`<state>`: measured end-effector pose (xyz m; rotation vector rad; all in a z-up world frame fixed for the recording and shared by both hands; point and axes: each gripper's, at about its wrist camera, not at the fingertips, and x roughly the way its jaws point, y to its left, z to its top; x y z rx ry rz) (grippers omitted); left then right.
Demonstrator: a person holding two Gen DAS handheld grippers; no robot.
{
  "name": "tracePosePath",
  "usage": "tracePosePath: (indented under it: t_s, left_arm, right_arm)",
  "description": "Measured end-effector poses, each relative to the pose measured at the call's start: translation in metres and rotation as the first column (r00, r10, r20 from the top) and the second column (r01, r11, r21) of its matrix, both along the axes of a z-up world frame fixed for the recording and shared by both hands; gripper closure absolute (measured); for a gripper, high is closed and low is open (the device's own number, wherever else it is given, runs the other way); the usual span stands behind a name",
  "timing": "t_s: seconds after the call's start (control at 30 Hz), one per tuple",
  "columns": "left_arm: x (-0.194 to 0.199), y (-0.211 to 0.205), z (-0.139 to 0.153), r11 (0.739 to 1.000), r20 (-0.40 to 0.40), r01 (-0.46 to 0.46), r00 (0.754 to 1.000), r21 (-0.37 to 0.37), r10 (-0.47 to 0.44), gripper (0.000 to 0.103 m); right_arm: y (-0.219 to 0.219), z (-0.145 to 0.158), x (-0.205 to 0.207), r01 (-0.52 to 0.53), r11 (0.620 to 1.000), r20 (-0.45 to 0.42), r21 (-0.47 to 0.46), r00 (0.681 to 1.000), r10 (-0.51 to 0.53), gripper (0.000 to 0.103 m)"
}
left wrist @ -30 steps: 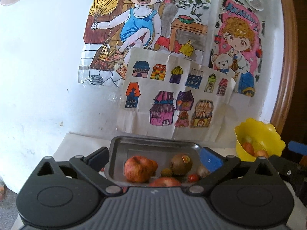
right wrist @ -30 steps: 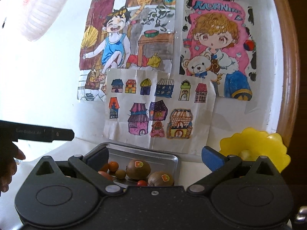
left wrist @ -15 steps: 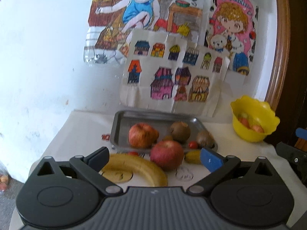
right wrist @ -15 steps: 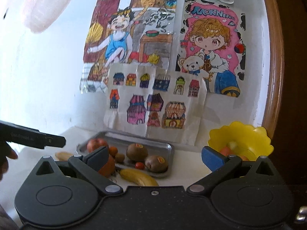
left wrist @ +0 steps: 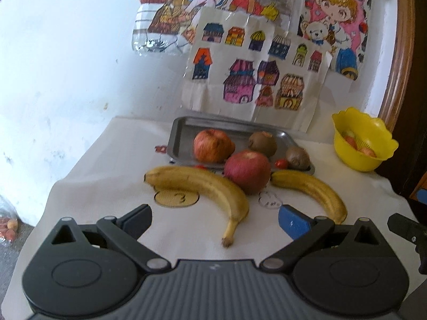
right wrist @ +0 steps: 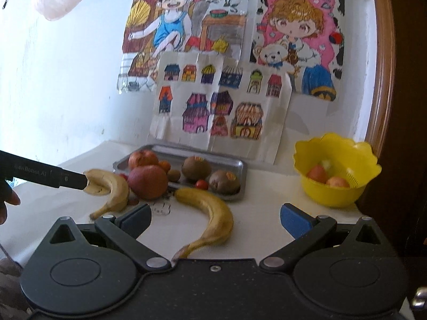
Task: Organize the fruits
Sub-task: 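Withdraw both tools from the tray back toward the bananas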
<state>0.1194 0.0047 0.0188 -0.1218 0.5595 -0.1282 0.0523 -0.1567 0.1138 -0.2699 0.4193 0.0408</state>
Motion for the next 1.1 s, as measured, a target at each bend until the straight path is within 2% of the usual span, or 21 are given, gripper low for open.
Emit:
tracePosePath:
  t_s: [0.27, 0.4, 0.77, 1.1]
  left_arm:
    - [-0.001, -0.002, -0.02, 0.999, -0.087, -0.004, 0.996, 0.042, 0.008, 0.0]
    - [-0.002, -0.004, -0.026, 0.999, -0.109, 0.007, 0.994, 0.044, -0.002, 0.0]
    - [0.009, -0.008, -0.027, 0.997, -0.115, -0.002, 0.993, 0.071, 0.01, 0.0]
    - [0.032, -0.015, -0.026, 0.997, -0.119, -0.008, 0.993, 0.075, 0.016, 0.0]
  right_arm:
    - [0.008, -0.033, 0.011, 0.009, 0.999, -0.164, -0.04, 0.986, -0.015, 0.001]
    - [0.011, -0.046, 0.014, 0.016, 0.999, -0.202, -0.029, 0.979, -0.021, 0.001]
    - [0.01, -0.052, 0.027, 0.032, 0.999, -0.214, -0.02, 0.976, -0.035, 0.001]
    - [-0.005, -0.047, 0.055, 0.051, 0.999, -0.212, -0.01, 0.976, -0.052, 0.001]
